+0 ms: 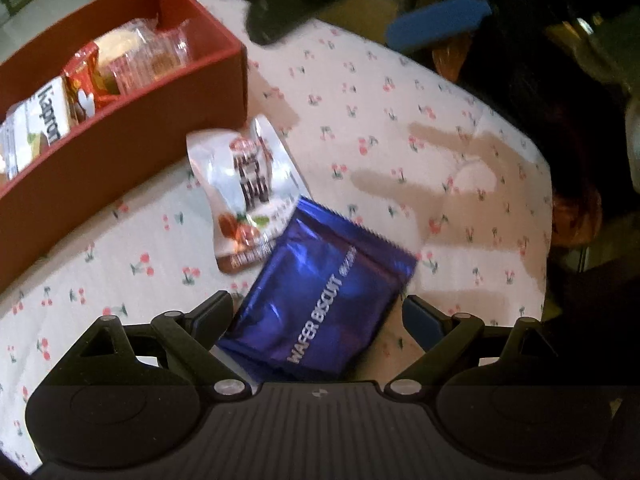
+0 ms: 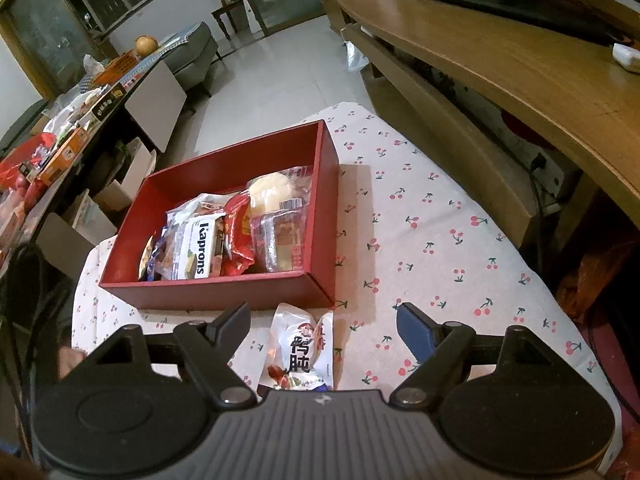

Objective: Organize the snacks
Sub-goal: 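Grasp the blue WAFER BISCUIT packet with the left tool while the right tool grasps the white duck-neck bag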

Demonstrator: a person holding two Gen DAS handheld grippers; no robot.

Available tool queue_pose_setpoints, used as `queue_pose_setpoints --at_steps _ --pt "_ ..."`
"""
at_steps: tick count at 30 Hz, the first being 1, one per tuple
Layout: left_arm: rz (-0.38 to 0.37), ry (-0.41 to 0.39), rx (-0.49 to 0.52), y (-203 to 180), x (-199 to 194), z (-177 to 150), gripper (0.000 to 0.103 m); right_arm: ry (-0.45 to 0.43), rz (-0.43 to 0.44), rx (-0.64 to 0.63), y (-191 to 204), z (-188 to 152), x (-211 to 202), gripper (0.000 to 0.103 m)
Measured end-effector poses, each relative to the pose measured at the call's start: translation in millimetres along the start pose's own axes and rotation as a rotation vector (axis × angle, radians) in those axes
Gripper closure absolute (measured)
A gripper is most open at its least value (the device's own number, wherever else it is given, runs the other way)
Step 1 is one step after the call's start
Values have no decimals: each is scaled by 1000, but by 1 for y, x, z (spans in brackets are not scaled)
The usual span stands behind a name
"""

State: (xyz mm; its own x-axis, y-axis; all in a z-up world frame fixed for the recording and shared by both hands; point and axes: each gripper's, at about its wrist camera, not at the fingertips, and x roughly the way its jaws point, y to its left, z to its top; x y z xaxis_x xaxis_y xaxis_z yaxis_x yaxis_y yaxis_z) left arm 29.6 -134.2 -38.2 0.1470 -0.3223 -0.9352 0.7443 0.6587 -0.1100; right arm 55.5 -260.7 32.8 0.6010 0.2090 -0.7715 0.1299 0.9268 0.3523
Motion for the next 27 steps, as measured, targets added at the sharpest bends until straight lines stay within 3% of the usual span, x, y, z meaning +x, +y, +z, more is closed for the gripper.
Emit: queue_pose_setpoints --at_steps 4,9,13,16,27 --pt "-6 7 21 -11 0 -5 7 3 6 -7 2 -1 0 22" --pt "54 -2 45 -20 7 0 8 7 4 -15 3 -1 1 22" --pt "109 -16 68 -24 5 -4 21 14 -5 -14 0 -1 3 22" --pt "99 -25 9 -15 -2 -9 30 18 -10 -13 0 -1 5 22" --pt "108 -38 -182 25 -29 -34 34 125 -47 -54 14 -11 43 21"
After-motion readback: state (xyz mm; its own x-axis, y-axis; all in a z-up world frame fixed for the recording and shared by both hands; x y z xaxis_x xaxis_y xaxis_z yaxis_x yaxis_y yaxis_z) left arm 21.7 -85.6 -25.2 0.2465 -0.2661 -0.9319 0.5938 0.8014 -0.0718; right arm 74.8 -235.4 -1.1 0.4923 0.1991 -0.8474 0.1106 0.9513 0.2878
